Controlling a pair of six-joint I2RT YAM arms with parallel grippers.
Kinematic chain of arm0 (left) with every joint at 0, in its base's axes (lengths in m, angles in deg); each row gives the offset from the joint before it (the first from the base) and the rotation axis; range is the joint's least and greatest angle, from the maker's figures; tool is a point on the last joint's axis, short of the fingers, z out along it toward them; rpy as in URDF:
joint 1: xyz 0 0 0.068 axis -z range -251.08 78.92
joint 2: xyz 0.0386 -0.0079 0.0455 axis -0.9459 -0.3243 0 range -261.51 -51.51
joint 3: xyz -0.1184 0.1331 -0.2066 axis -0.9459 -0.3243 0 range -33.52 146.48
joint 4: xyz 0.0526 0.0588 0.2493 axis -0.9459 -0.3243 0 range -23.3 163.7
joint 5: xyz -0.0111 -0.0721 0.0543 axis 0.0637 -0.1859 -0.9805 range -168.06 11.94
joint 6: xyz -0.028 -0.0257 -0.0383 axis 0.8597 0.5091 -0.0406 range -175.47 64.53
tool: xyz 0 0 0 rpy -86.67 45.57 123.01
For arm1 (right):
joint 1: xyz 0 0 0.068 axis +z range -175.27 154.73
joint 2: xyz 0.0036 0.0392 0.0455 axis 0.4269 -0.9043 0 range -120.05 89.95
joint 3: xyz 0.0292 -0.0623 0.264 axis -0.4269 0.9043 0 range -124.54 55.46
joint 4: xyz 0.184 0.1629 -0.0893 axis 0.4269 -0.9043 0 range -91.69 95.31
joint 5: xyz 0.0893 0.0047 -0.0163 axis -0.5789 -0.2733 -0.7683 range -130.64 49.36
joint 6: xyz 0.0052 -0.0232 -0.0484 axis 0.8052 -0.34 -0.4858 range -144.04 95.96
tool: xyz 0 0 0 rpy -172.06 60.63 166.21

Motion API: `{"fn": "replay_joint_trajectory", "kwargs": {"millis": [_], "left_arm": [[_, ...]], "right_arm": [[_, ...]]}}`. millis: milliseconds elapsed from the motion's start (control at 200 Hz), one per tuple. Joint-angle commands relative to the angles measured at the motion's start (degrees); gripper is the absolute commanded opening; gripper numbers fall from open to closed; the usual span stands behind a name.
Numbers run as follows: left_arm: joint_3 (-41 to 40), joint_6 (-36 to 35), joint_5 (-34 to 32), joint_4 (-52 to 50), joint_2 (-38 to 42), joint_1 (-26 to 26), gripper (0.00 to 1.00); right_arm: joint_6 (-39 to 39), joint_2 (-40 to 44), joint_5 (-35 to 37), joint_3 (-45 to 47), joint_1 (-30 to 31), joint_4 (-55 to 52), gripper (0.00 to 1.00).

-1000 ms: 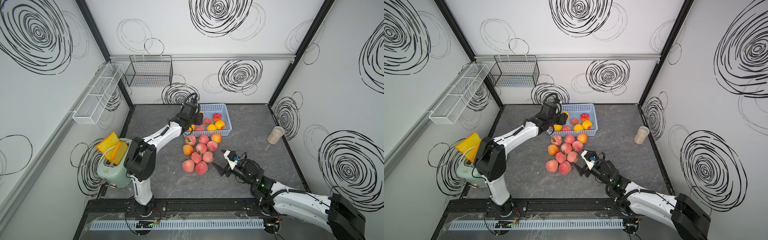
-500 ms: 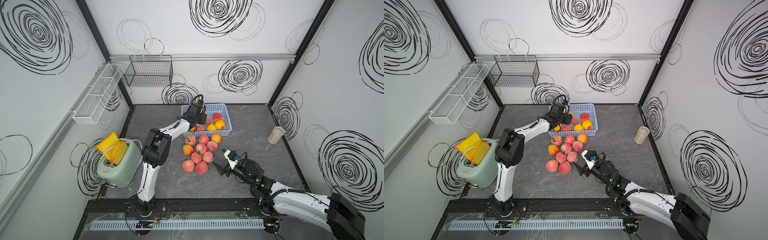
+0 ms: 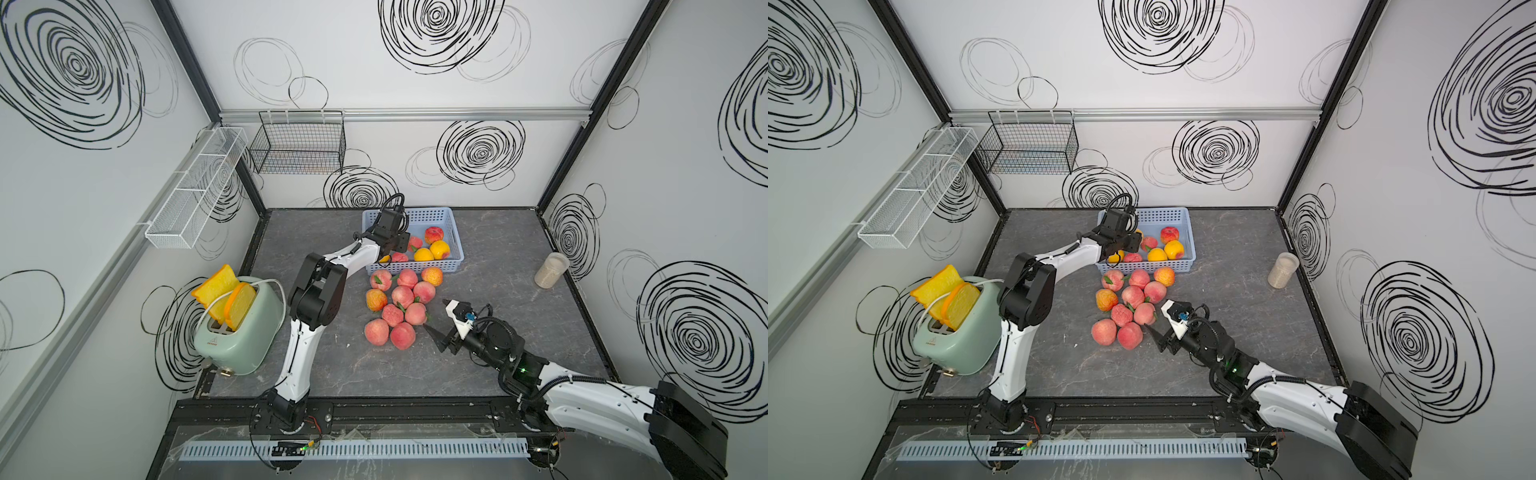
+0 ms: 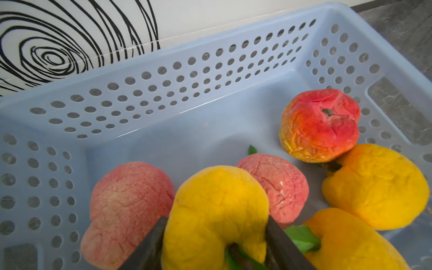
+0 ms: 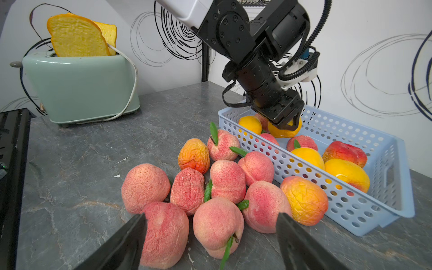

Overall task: Put the peaches into the basket
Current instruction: Place the peach in the basket.

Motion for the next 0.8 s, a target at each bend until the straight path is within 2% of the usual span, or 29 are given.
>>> {"fn": "replay_joint_trajectory", "kwargs": {"millis": [0, 360, 525, 790], "left_arm": [[-1.18, -0.88, -0.84, 1.76, -0.28, -0.40, 0.60], [-2.08, -0.73, -1.45, 1.25, 0.26, -0.20, 0.64], [-1.80, -0.62, -1.40, 0.50, 0.42, -0.22, 0.73], [-2.48, -0.39, -1.12, -0.12, 3.51, -0.31, 0.82]], "right_arm": [[0.43, -0.49, 0.77, -0.41, 0.44, 2.49, 0.90], [0.56, -1.20, 0.93, -0.97, 0.46, 2.09, 0.90], [0.48, -1.03, 1.36, -1.12, 0.47, 1.83, 0.90], [0.64, -0.33, 1.88, -0.69, 0.42, 1.73, 0.91]]}}
